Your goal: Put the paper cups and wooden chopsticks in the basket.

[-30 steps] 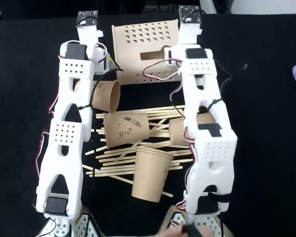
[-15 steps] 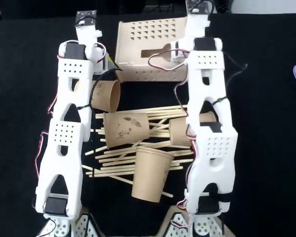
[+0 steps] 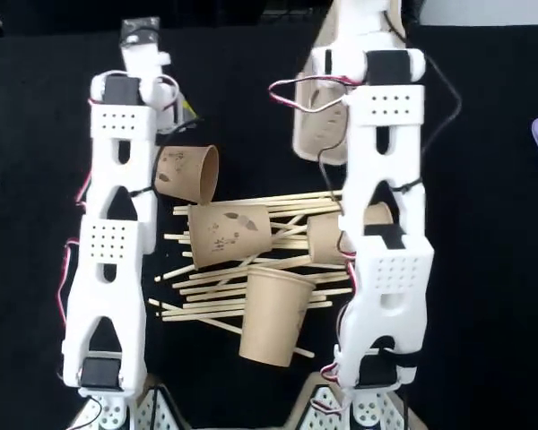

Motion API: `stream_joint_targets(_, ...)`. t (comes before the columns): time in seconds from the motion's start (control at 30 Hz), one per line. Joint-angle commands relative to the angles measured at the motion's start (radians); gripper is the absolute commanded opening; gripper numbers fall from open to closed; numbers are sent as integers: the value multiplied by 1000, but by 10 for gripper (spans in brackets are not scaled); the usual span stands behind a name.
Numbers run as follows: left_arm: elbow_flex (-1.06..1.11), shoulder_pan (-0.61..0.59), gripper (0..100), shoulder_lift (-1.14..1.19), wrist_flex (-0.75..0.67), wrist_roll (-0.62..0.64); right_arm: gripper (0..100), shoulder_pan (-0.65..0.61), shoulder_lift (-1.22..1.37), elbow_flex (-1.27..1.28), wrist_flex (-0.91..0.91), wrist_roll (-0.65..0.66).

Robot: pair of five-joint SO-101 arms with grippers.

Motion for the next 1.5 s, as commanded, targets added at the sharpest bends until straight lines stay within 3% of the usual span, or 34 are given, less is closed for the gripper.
stream_joint_targets(0.0, -54, -38, 260, -127, 31, -11, 11, -89, -99, -77, 55, 48)
stream_joint_targets(0.3, -54, -91, 260, -157, 63, -11, 25, -157, -102, -113, 144, 74)
stream_joint_targets(0.53, -58, -84, 260, -158, 61, -11, 243, -155, -110, -183, 201, 21)
stream_joint_targets(0.8, -58, -68, 260, -158, 60, -11, 250, -150, -111, -473, 269, 15)
stream_joint_targets(0.93, -58, -67, 260, -196, 32, -11, 250, -83, -101, -591, 350, -41)
stream_joint_targets(1.1, -53, -39, 260, -299, 6, -11, 250, 78, -56, -435, 353, -273)
stream_joint_targets(1.27, -51, 1, 260, -305, 9, -11, 250, 86, -36, -220, 353, -250)
stream_joint_targets(1.47, -51, -4, 260, -269, 9, -11, 250, 84, -107, -189, 353, -250)
